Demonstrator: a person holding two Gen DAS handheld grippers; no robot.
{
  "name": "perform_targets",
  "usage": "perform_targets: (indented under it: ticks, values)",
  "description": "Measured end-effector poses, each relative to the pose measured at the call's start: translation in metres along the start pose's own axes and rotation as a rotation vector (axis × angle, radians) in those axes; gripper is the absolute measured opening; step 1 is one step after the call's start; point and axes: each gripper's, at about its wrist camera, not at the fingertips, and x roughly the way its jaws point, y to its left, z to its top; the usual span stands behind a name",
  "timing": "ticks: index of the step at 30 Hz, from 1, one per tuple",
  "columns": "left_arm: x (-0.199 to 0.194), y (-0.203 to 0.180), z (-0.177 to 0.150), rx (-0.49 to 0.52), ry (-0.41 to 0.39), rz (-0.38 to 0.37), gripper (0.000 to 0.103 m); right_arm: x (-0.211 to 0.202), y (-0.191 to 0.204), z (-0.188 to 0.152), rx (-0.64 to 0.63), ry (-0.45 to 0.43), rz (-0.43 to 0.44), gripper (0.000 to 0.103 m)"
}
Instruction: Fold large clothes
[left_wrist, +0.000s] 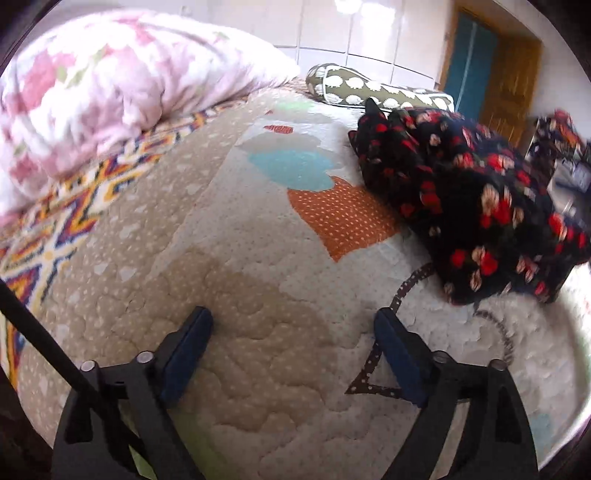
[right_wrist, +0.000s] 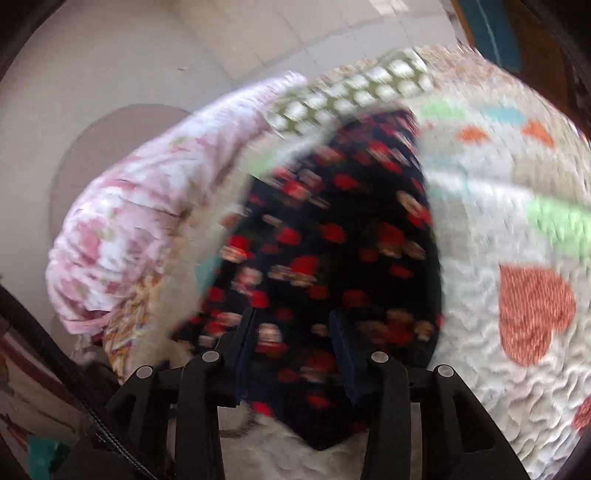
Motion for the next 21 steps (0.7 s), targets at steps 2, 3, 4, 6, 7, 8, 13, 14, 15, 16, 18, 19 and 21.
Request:
perform_targets:
  ticks: [2, 3, 4, 6, 7, 8, 13, 14, 15, 16, 18, 19, 21]
  values:
    - [0.001, -0.002, -0.002, 0.008, -0.02, 0.016, 0.092, 0.002, 0.013, 0.011, -0.009, -0.02, 0.057, 0.044]
    - [0.0, -0.001, -0.003, -0.001, -0.025, 0.008, 0.092, 0.008, 0.019, 0.018, -0.006, -0.02, 0.077, 0.044]
    - [0.0, 0.002, -0.002, -0.014, -0.028, -0.007, 0.092, 0.022, 0.028, 0.025, 0.004, -0.012, 0.094, 0.044]
    - [-0.002, 0.005, -0.003, -0.032, -0.04, -0.031, 0.092, 0.049, 0.035, 0.037, 0.042, 0.015, 0.12, 0.044]
    - [-0.002, 0.005, -0.004, -0.032, -0.045, -0.034, 0.092, 0.064, 0.034, 0.041, 0.065, 0.03, 0.118, 0.044]
    - [-0.003, 0.005, -0.004, -0.028, -0.049, -0.032, 0.092, 0.086, 0.031, 0.043, 0.091, 0.057, 0.109, 0.044]
    - [-0.004, 0.004, -0.005, -0.035, -0.065, -0.04, 0.092, 0.115, 0.052, 0.023, 0.06, 0.124, 0.15, 0.044]
    - [-0.004, 0.004, -0.005, -0.036, -0.067, -0.039, 0.092, 0.114, 0.06, 0.013, 0.028, 0.157, 0.181, 0.045]
    - [-0.004, 0.004, -0.005, -0.037, -0.067, -0.039, 0.092, 0.113, 0.063, 0.004, 0.008, 0.177, 0.202, 0.045]
    - [-0.004, 0.005, -0.005, -0.036, -0.066, -0.04, 0.092, 0.111, 0.065, -0.005, -0.006, 0.194, 0.22, 0.045]
    - [-0.004, 0.004, -0.005, -0.037, -0.067, -0.041, 0.092, 0.103, 0.057, -0.022, 0.01, 0.197, 0.243, 0.045]
    - [-0.005, 0.005, -0.005, -0.036, -0.067, -0.039, 0.092, 0.097, 0.05, -0.029, 0.044, 0.198, 0.279, 0.045]
    - [-0.005, 0.005, -0.006, -0.038, -0.068, -0.04, 0.092, 0.085, 0.039, -0.043, 0.113, 0.217, 0.358, 0.045]
